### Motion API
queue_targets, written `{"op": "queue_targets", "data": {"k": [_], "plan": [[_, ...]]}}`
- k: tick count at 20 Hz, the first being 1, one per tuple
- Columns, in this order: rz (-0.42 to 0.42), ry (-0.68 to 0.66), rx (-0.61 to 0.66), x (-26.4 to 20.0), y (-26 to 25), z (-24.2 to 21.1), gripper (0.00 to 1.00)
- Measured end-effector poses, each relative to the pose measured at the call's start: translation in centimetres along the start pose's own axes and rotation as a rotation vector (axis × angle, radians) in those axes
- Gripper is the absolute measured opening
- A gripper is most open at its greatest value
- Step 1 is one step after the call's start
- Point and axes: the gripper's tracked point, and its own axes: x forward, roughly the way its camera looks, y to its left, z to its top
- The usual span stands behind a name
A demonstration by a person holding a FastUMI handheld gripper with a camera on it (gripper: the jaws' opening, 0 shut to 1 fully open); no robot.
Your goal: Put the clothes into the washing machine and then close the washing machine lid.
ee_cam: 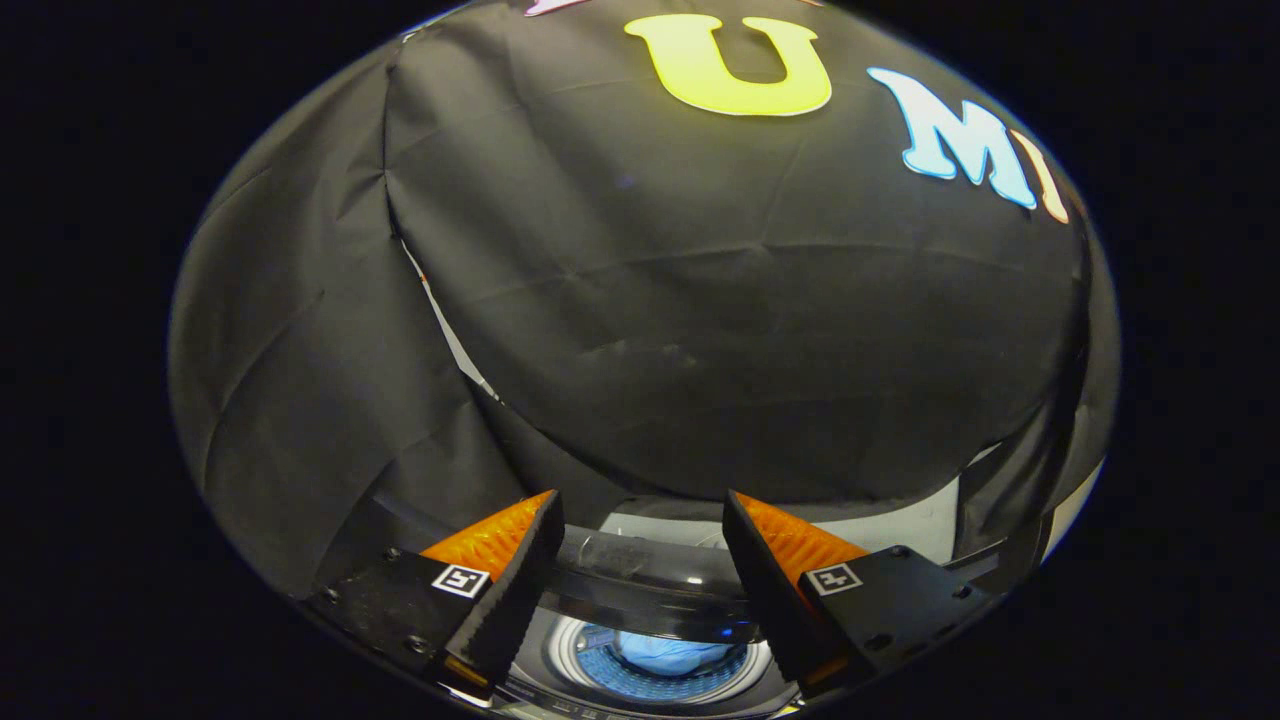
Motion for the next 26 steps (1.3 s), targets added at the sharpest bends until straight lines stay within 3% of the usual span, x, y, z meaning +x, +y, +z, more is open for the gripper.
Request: {"op": "queue_targets", "data": {"k": [26], "plan": [[-0.005, -0.106, -0.039, -5.8, 2.2, -5.9, 0.99]]}}
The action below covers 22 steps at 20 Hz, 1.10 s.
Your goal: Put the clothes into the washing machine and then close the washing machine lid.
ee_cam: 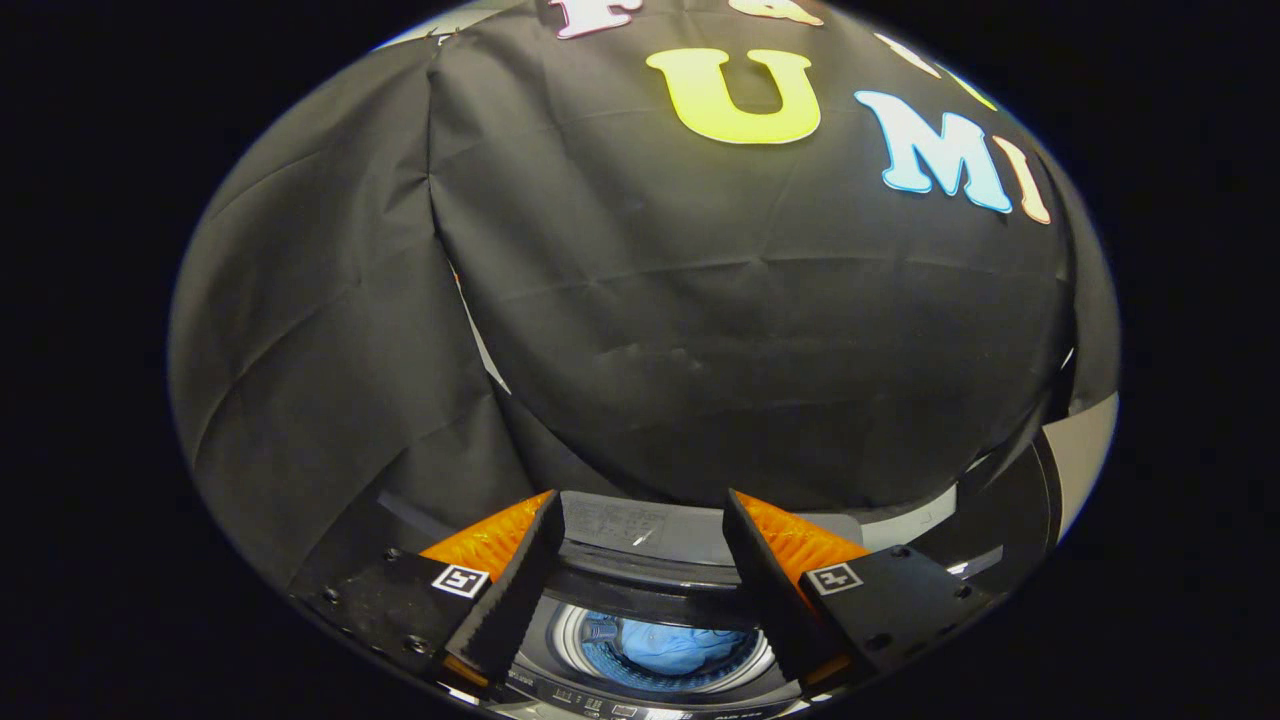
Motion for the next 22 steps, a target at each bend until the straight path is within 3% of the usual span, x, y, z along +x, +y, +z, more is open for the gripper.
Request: {"op": "queue_targets", "data": {"k": [11, 22], "plan": [[-0.015, -0.179, -0.048, -2.7, 1.1, -3.5, 0.99], [-0.036, -0.157, -0.089, -6.5, 1.2, -15.4, 0.98]]}}
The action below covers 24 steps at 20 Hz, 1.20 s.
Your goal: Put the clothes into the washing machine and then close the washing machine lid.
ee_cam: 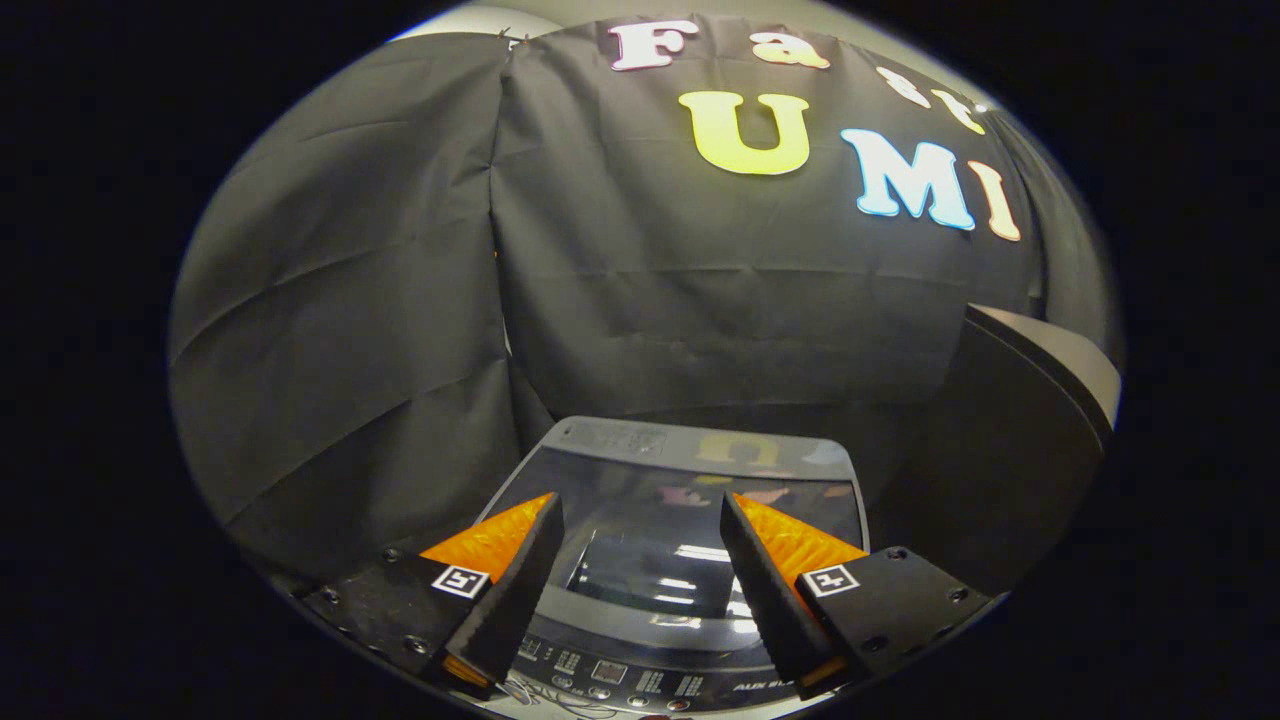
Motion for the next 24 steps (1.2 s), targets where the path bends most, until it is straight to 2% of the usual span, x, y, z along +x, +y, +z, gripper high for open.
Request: {"op": "queue_targets", "data": {"k": [7, 12, 16, 19, 21, 24], "plan": [[0.051, -0.090, -0.088, -10.2, -1.4, -3.5, 0.98], [0.100, -0.216, -0.166, -22.0, -6.0, -4.5, 0.98], [0.126, -0.270, -0.249, -32.2, -11.5, -8.8, 0.98], [0.099, -0.306, -0.239, -39.1, -16.2, -10.6, 0.98], [0.094, -0.340, -0.236, -42.4, -18.2, -11.2, 0.98], [0.030, -0.395, -0.256, -45.9, -22.3, -11.4, 0.98]]}}
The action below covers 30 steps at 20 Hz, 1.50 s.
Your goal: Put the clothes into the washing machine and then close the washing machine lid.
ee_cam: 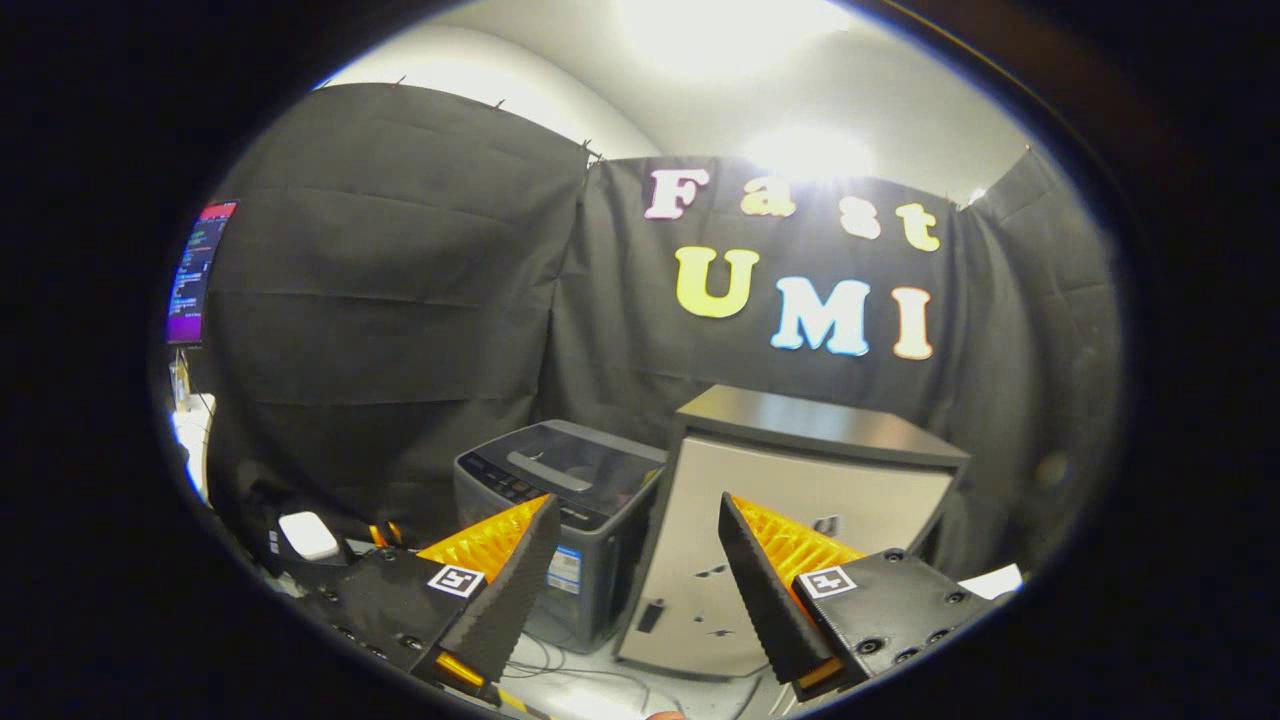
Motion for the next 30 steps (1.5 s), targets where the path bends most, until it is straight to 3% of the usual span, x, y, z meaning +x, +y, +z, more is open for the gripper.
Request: {"op": "queue_targets", "data": {"k": [5, 10, 30], "plan": [[-0.097, -0.017, 0.034, -3.6, -4.1, 0.1, 0.98], [-0.137, -0.038, 0.005, -5.2, -4.8, 0.3, 0.98], [-0.107, -0.033, -0.004, -4.8, -3.3, -0.5, 0.98]]}}
